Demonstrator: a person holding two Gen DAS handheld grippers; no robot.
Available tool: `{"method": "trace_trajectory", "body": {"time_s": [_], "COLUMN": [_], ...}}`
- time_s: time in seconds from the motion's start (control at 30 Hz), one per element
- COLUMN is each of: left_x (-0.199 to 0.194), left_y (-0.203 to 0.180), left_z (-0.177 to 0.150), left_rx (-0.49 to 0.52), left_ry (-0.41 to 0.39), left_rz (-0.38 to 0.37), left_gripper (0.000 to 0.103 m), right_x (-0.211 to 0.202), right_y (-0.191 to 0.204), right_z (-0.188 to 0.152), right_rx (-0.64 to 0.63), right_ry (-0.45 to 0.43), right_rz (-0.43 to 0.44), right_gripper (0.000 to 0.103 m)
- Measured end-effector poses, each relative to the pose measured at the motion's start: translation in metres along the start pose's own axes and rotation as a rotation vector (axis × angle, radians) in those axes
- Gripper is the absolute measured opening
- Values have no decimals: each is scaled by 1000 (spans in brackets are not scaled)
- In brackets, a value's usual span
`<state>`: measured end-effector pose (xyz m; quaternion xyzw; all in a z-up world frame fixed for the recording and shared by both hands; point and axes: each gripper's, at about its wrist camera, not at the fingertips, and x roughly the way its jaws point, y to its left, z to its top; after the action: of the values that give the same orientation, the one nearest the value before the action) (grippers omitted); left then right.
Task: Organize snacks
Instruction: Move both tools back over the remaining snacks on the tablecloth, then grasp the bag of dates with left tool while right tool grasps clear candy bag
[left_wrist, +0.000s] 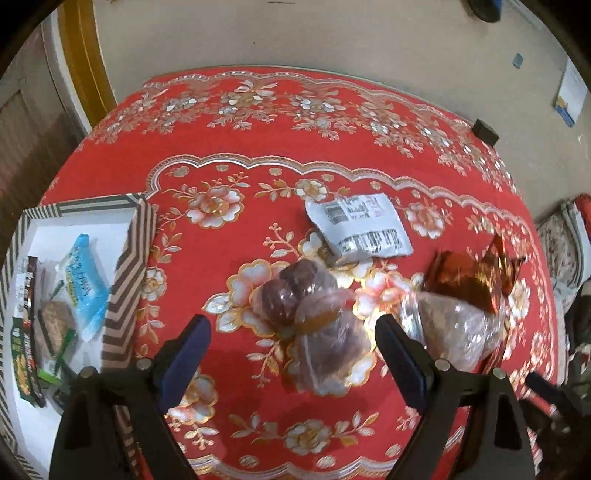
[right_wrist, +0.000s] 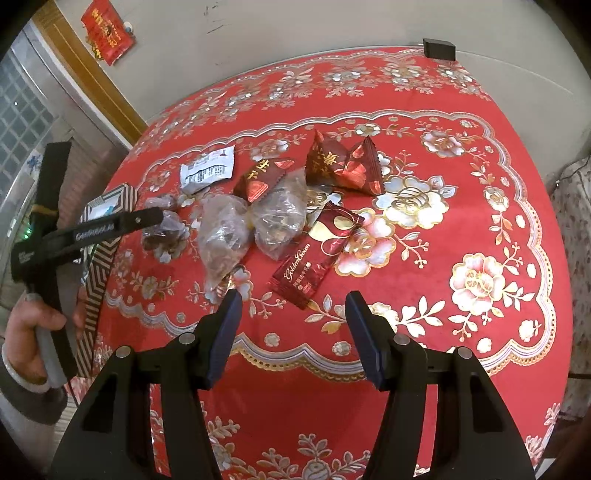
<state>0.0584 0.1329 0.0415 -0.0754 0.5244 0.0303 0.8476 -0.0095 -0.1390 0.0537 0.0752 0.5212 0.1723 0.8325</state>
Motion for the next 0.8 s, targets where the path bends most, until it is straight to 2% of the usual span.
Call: {"method": "trace_trajectory", "body": {"time_s": [0.27, 0.4, 0.43, 0.47, 0.53, 0.67, 0.7, 0.8], "left_x": [17, 23, 23, 23, 25, 25, 24, 23], "left_y": [-8, -6, -5, -5, -6, -5, -4, -3], "left_z": [8, 10, 9, 9, 10, 10, 10, 9], "left_rx": [-42, -62, -59, -49, -26, -7, -6, 0], "left_ry": [24, 29, 28, 27, 31, 40, 42, 42], "left_rz": [-8, -27, -26, -19, 3, -11, -12, -14], "left_gripper": [92, 91, 88, 75, 60, 56, 56, 56], "right_x": [2, 3, 3, 4, 8, 21, 25, 39], "right_y": [-2, 3, 5, 9, 19, 32, 33, 33], "right_z": [0, 5, 6, 9, 17, 31, 33, 41], "right_rx": [-5, -33, -45, -62, -97, -124, -118, -76], "right_ry": [6, 2, 1, -2, -7, -5, -3, 0], "right_rz": [8, 38, 45, 56, 79, 48, 43, 13], "right_gripper": [58, 58, 58, 58, 58, 58, 61, 81]}}
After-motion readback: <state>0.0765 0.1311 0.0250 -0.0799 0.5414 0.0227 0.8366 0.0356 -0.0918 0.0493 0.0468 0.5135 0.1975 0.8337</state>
